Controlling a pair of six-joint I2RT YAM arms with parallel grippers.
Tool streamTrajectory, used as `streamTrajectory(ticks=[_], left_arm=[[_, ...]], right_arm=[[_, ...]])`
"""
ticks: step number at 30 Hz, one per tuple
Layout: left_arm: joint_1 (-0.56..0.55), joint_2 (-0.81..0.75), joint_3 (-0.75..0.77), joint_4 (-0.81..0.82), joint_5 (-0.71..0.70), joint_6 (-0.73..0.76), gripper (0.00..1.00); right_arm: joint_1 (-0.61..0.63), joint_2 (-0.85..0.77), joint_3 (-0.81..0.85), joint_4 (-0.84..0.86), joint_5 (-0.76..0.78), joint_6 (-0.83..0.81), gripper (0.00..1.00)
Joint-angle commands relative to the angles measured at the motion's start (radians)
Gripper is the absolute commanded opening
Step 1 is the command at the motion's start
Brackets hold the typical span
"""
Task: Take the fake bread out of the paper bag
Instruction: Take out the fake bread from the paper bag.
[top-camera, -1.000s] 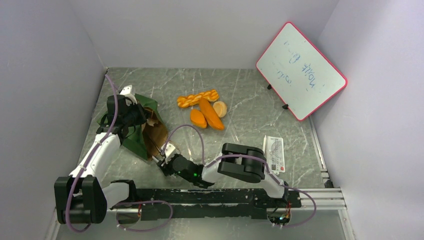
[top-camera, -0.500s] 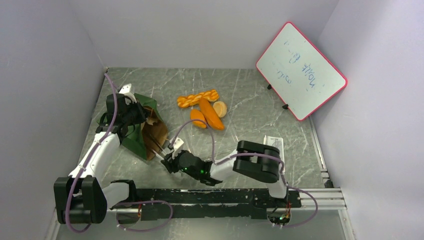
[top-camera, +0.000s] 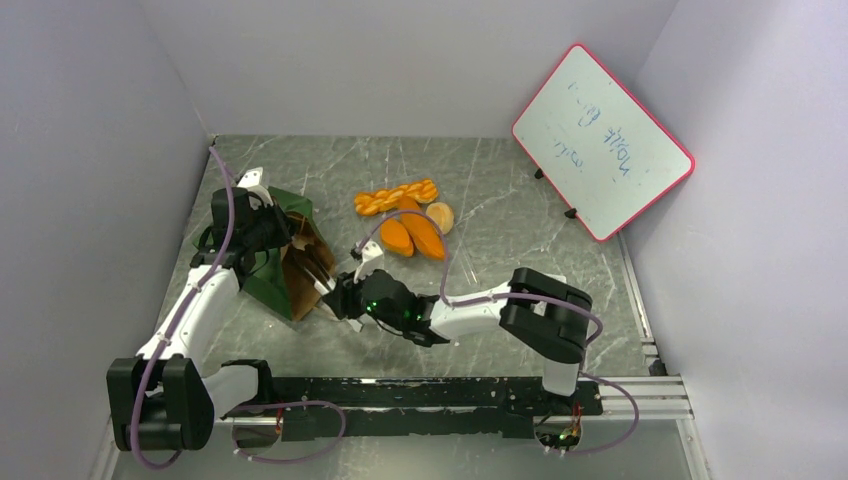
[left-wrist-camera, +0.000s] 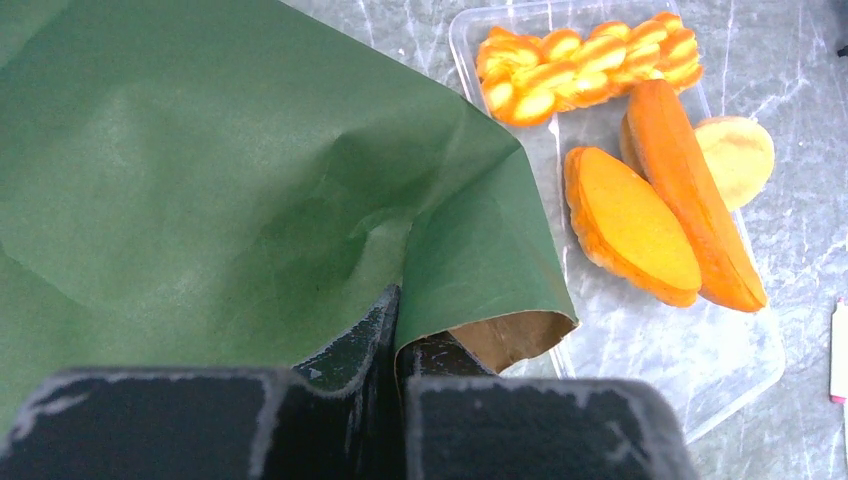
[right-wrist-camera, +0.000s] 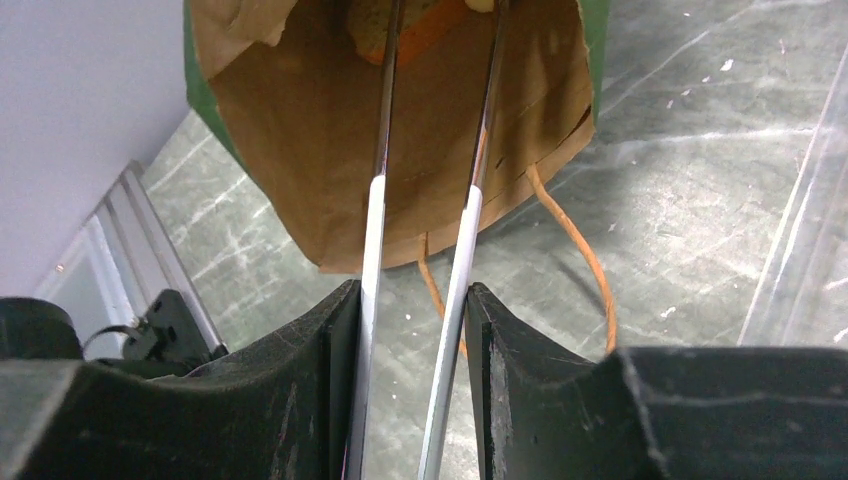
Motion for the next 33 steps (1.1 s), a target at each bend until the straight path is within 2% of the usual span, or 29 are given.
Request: streamTrajectory(ticks=[1,5,13,22,33], left_arm=[[-0.004,-0.026,0.029,-0.021,-0.003,0.014,0.07],[-0.004,-0.033,0.026,-0.020,0.005,0.014,0.07],[-0.004,-0.034,0.021,-0.015,0.027,0.015,0.07],[-0.004,-0.032,0.023,-0.018,0.028,0.025,0.07],[-0.005,-0.029,0.017,-0.014,0.052,0.016,0.07]], right_arm=[[-0.029,0.000,0.070,-0.070,-0.080,0.133,0.43],[-0.049,0.037,0.113,-0.113,-0.143,0.208,0.42],[-0.116,0.102,0.138,-0.085,-0.288,0.396,0.43],[-0.137,0.121,0.153,-0.106,-0.281,0.442,0.47],[-0.165,0.215,0.231,-0.114,-0.289,0.475,0.47]])
